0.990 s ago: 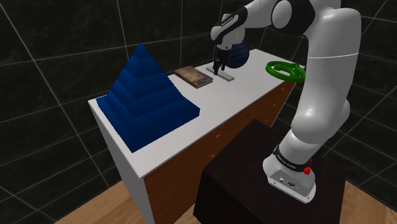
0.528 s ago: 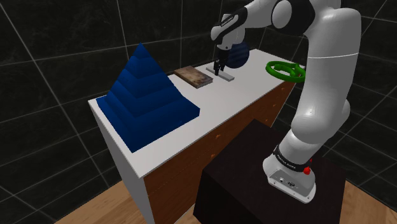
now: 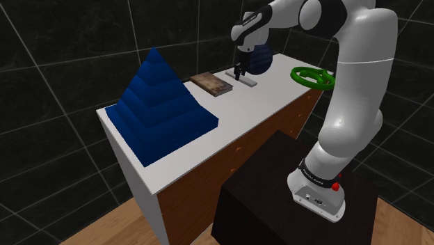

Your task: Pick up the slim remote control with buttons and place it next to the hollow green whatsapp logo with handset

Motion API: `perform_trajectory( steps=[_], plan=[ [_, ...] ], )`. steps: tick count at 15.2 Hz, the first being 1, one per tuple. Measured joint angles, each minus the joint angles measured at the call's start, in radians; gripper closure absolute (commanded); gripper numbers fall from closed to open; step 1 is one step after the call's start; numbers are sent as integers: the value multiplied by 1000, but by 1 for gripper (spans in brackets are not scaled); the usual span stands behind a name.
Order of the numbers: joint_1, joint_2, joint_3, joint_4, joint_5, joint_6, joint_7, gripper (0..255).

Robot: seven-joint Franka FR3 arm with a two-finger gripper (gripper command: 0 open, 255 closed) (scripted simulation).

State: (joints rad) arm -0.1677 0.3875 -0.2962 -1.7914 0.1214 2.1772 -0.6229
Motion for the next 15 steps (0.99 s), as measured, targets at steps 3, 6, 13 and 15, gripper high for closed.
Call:
perform_trajectory(
  steps=[3,6,13,15],
  plan=[
    [4,-19,-3,18,-8,-36,8,255],
    [5,-40,-7,33,-15,-71,9,255],
    [9,-71,-11,82,-28,-150,19,255],
    [7,-74,-13,106,-30,-177,18,255]
  ],
)
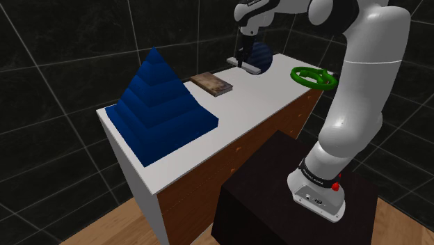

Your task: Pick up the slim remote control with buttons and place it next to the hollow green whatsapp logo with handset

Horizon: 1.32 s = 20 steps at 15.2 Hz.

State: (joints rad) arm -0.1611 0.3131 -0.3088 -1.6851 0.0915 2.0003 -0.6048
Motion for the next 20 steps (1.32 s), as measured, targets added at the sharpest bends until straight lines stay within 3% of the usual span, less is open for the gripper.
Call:
perform_trajectory(
  steps=[6,17,20],
  plan=[
    [-42,-67,-32,-67,-12,1,-72,255],
    [-170,-158,-126,-202,-24,46,-298,255],
    [-213,-155,-155,-191,-17,36,-371,255]
  ],
)
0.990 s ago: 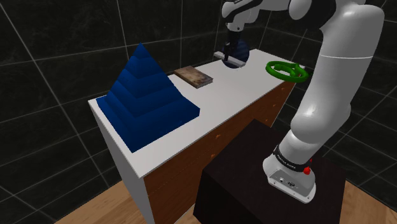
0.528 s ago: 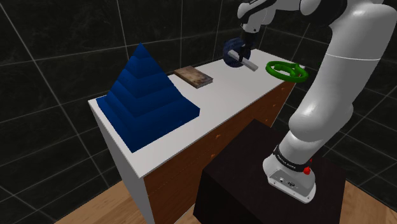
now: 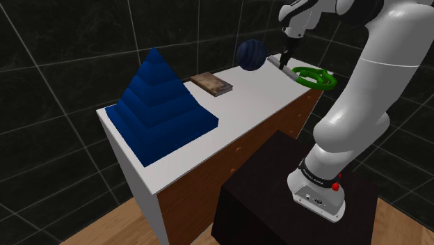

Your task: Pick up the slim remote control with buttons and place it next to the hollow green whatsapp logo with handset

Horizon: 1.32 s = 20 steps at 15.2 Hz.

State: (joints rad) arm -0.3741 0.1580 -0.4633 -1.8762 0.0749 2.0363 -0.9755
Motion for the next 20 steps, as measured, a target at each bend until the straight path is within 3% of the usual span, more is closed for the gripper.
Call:
perform_trajectory(
  steps=[7,20],
  plan=[
    [-76,18,-48,0,20,12,-133,255],
    [-89,87,-36,-94,69,167,-171,255]
  ],
)
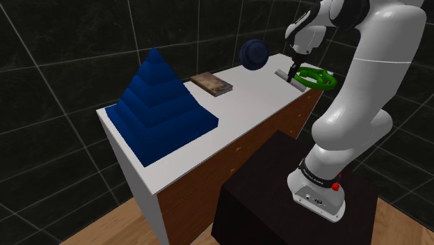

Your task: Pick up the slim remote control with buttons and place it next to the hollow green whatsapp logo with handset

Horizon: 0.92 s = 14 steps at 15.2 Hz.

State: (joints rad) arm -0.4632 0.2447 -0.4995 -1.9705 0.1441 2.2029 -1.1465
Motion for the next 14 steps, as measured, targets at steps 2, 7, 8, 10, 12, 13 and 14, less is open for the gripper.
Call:
perform_trajectory(
  steps=[2,7,8,10,12,13,14],
  plan=[
    [-4,16,3,-10,11,25,-9,255],
    [-7,30,7,-15,20,41,-14,255],
    [-7,30,7,-15,20,41,-14,255],
    [-7,31,7,-15,20,41,-14,0],
    [-8,31,6,-15,20,41,-14,0],
    [-8,31,6,-15,20,41,-14,0],
    [-8,31,6,-15,20,41,-14,0]
  ],
)
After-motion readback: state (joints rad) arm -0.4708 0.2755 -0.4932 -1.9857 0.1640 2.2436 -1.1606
